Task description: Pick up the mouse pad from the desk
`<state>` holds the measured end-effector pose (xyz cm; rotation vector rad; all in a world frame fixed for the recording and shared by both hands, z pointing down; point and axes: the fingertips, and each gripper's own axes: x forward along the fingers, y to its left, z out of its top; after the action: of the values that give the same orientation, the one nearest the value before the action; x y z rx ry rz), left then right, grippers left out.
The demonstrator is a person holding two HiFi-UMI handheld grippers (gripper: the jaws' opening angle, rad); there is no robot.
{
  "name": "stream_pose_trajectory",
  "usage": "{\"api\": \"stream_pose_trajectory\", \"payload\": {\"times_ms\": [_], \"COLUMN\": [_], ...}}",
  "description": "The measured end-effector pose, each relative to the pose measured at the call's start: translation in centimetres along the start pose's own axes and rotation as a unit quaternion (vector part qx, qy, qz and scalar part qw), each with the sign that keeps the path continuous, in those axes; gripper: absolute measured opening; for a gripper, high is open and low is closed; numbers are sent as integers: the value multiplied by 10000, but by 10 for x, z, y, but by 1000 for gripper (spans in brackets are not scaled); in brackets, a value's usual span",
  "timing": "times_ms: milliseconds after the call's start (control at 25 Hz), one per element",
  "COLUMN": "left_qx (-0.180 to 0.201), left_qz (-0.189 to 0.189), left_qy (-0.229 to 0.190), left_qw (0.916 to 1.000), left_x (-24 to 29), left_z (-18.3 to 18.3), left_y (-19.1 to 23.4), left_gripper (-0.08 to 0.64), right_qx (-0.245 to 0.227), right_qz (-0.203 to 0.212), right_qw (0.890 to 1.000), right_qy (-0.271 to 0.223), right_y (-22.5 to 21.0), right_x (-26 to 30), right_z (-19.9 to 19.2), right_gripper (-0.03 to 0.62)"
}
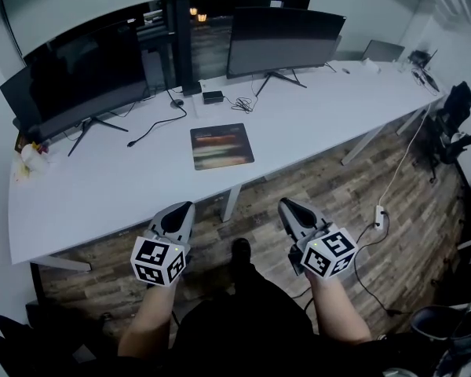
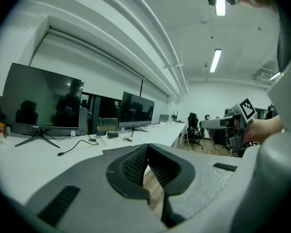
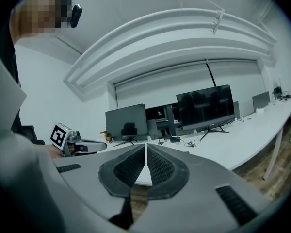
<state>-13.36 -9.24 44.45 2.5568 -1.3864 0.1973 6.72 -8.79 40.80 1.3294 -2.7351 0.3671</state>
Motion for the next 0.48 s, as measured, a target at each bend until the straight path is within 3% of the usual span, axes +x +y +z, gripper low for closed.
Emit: {"api": "stream_pose_trajectory", "payload": {"times_ms": [480], "left_qx": [-70], "left_qz": [292], "left_qy": [349], "left_qw": [9989], "left_x": [114], "left_z": [17], "left_y": [54], "left_gripper": [8], "right_qx": [196], "right_qz": [443], "right_qw": [9982], "right_qy": [342], "right_y": [-95], "right_x": [107], "right_z": [4], "right_gripper": [35]}}
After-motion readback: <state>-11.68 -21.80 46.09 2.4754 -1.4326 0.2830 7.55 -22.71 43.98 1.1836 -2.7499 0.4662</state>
